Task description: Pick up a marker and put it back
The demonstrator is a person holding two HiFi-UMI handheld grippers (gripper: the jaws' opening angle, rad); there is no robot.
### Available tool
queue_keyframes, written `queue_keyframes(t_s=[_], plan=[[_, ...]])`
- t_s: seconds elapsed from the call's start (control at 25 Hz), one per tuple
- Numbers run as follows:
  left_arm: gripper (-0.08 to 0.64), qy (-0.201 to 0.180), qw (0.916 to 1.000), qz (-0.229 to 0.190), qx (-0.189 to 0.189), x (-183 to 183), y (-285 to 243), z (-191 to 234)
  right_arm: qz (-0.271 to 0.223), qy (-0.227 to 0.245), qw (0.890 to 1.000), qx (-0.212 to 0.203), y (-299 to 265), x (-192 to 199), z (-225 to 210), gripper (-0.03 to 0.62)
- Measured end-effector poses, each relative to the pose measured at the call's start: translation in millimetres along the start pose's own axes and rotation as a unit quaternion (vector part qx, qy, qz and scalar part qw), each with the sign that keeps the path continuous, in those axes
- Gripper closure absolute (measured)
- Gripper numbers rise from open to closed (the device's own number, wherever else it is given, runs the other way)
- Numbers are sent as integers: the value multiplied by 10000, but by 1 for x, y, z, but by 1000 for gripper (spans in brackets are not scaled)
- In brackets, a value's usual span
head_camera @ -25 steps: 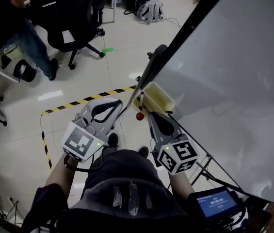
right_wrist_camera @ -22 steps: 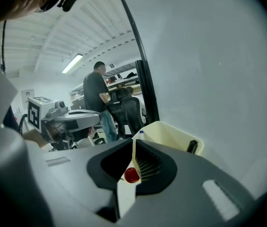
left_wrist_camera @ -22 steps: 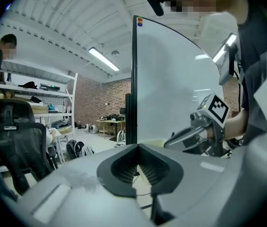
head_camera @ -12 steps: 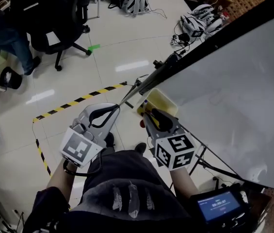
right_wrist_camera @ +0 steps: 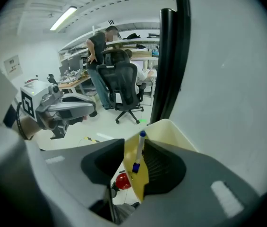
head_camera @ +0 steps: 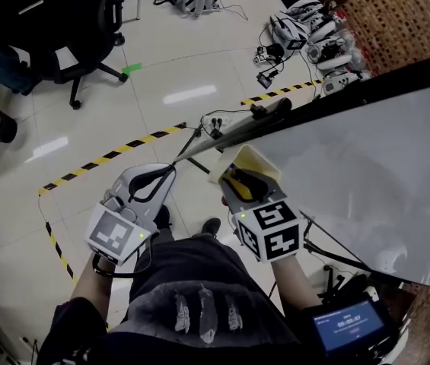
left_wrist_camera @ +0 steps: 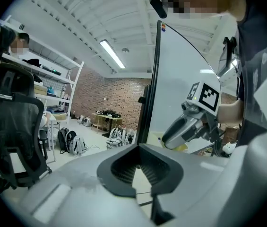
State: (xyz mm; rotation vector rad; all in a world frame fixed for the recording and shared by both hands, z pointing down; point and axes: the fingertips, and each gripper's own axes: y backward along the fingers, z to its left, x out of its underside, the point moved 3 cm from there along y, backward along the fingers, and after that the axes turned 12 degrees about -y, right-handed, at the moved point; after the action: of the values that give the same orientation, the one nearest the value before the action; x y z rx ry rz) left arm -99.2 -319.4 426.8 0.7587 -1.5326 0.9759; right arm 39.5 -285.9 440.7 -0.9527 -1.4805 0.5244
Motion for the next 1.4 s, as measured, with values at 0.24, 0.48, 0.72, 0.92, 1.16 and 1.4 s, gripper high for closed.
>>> queue_keyframes(t_s=[0.24,0.48,0.72,0.92,1.16,1.4], plan=[[554,165,9999,-24,-20,17,5,15,120,-55,9996,246,-5,-5,-3,546],[552,400,9992,0,-75,9,10,38,314,-467,9972,493,-9,-9,4,535],[554,424,9990,124,-34,16,9,39,175,-1168,9924,342,-15,-10,7,526],[554,458,9985,276,124,21,5,34,-148,-1727,9829,613,-14,-6,4,496],[554,452,9973,497,308,24,4,30,-289,-1644,9820,882,-19,-11,3,511],[554,361,9959,562,605,15,-4,18,-219,-1484,9846,894,-23,-14,2,552]])
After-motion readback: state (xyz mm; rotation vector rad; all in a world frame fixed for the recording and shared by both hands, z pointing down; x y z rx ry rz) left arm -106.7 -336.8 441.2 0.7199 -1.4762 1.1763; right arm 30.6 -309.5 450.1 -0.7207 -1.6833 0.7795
